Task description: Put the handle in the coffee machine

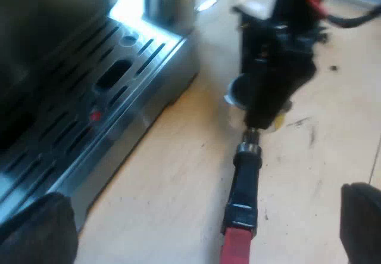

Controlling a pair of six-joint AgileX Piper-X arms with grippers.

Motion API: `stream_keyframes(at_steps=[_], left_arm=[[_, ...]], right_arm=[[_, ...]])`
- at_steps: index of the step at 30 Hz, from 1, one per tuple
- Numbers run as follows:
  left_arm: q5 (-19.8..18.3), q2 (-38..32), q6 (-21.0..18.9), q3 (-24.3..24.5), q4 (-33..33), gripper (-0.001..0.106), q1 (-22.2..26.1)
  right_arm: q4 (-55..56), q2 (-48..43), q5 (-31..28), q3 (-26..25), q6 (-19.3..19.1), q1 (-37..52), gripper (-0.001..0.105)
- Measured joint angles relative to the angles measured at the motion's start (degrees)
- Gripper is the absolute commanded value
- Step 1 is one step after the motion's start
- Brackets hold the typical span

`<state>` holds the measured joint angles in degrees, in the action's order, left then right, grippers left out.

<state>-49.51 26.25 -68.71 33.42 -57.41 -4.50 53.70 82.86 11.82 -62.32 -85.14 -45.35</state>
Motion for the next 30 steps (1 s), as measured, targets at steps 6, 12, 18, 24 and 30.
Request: stream_keyframes(at_steps=[6,12,18,24,30], left_arm=[[0.16,0.0,3.24,1.37,-0.59,0.09,-1.93],[10.93,0.11,7.46,2.6,-4.17,0.09,-16.99],[13.87,5.05,7.01,2.75,-4.37,0.09,-17.2],[13.92,10.37,7.49,2.75,-5.33,0.09,-17.34],[13.93,12.27,7.87,2.75,-5.46,0.09,-17.46]], right_arm=[[0.98,-2.02,-0.09,0.0,2.73,0.0,0.0],[3.36,-4.66,-0.26,-0.56,4.22,-1.04,0.0],[5.34,-4.79,-0.42,-1.34,5.3,-3.44,0.0],[5.64,-4.79,-0.31,-1.34,6.98,-4.83,0.0],[5.64,-4.91,-0.11,-1.34,8.98,-4.83,0.0]])
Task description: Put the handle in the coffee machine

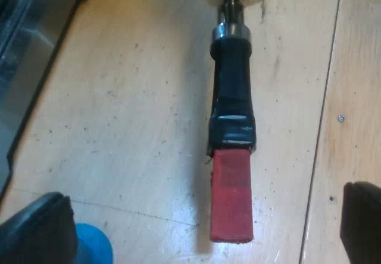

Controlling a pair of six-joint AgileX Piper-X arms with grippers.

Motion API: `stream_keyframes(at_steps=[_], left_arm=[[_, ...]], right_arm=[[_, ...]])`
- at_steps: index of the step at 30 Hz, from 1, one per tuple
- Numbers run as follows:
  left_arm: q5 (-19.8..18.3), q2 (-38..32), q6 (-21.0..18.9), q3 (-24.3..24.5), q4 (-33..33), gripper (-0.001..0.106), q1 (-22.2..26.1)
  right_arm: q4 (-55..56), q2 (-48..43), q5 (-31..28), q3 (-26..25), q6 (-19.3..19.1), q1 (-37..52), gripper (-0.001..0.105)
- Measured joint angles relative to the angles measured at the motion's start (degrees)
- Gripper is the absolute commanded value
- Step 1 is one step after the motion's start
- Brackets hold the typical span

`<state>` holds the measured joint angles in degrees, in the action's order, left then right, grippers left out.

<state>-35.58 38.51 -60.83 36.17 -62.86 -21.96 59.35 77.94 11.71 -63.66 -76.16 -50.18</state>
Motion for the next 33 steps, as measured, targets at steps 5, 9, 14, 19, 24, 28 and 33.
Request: stream_keyframes(at_steps=[5,9,14,19,24,28,33], left_arm=[[-3.33,1.81,2.86,-0.56,0.0,0.09,0.0],[-3.45,1.78,3.66,-2.4,1.34,0.09,0.0],[-4.89,1.78,4.43,-6.68,5.54,0.09,0.0],[-6.09,1.85,4.44,-7.21,7.73,0.09,-0.57],[-6.07,3.52,4.44,-7.21,7.71,0.09,-4.54],[-3.09,4.75,4.44,-7.21,9.16,0.09,-5.46],[-2.98,6.97,4.44,-7.21,10.66,0.09,-5.46]], right_arm=[[-0.27,-1.79,0.91,0.0,1.12,0.0,0.0],[-0.3,-3.19,0.88,0.0,1.7,0.0,0.0],[-0.3,-4.01,3.46,-0.27,2.72,0.0,0.0],[-0.58,-4.01,5.62,-0.23,3.03,0.0,0.0],[-1.58,-4.01,5.97,-0.29,3.97,0.0,0.0],[-1.61,-4.01,6.02,-0.29,4.05,0.0,0.0],[-1.61,-4.01,6.02,-0.29,4.19,0.0,0.0]])
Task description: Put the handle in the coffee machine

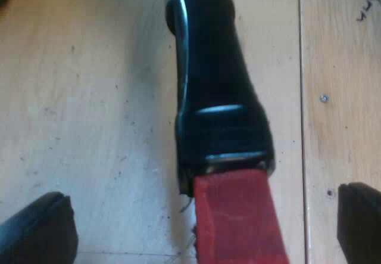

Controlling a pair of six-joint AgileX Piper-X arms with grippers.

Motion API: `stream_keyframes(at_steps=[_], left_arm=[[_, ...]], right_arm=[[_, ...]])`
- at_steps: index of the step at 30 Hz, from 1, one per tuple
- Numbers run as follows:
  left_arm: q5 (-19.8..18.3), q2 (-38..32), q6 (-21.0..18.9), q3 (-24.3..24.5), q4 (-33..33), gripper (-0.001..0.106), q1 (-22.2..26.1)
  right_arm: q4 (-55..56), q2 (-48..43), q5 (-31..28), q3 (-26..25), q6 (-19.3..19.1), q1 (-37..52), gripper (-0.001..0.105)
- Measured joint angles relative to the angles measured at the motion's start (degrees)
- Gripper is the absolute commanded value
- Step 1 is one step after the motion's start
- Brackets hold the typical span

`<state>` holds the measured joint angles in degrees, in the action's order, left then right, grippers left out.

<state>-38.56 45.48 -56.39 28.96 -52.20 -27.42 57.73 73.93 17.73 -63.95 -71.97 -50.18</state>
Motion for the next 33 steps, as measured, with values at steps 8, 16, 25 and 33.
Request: stream_keyframes(at_steps=[8,16,25,33], left_arm=[[-0.63,2.68,0.0,0.0,2.17,0.09,0.0],[-0.63,3.35,0.0,0.0,2.94,0.076,0.0],[-0.39,3.35,0.0,0.0,2.94,0.061,0.0],[0.4,3.35,0.0,0.0,2.94,0.058,0.0]], right_arm=[[0.0,0.0,0.0,0.0,0.0,0.0,0.0],[0.0,0.0,0.06,0.0,0.0,0.0,0.0],[-1.31,0.0,0.06,0.0,0.28,0.0,0.0],[-1.29,0.0,0.06,0.0,0.42,0.0,0.0]])
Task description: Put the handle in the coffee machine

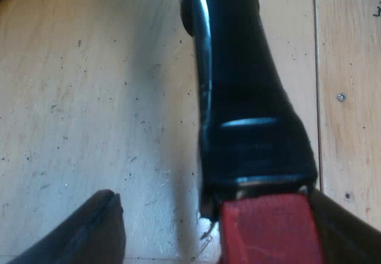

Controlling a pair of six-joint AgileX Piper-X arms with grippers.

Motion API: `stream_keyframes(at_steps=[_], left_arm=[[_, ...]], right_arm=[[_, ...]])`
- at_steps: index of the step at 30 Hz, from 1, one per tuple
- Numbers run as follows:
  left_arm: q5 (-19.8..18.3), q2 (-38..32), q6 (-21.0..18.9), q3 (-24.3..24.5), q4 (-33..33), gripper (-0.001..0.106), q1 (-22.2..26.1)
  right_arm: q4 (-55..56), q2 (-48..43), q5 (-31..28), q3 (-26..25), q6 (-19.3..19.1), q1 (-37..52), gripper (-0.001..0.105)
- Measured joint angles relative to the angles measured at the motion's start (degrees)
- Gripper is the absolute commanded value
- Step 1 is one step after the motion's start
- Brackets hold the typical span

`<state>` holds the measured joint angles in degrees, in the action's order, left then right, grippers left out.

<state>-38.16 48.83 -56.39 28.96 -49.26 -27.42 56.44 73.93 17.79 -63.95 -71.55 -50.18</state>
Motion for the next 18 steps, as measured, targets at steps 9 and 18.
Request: stream_keyframes(at_steps=[9,18], left_arm=[[1.32,0.0,0.18,0.0,-0.26,0.025,0.0],[1.37,0.0,1.52,0.0,-0.41,0.0,0.0]], right_arm=[[-0.12,0.0,-0.47,0.0,0.48,0.0,0.0],[-0.44,0.0,-0.74,0.0,1.35,0.0,0.0]])
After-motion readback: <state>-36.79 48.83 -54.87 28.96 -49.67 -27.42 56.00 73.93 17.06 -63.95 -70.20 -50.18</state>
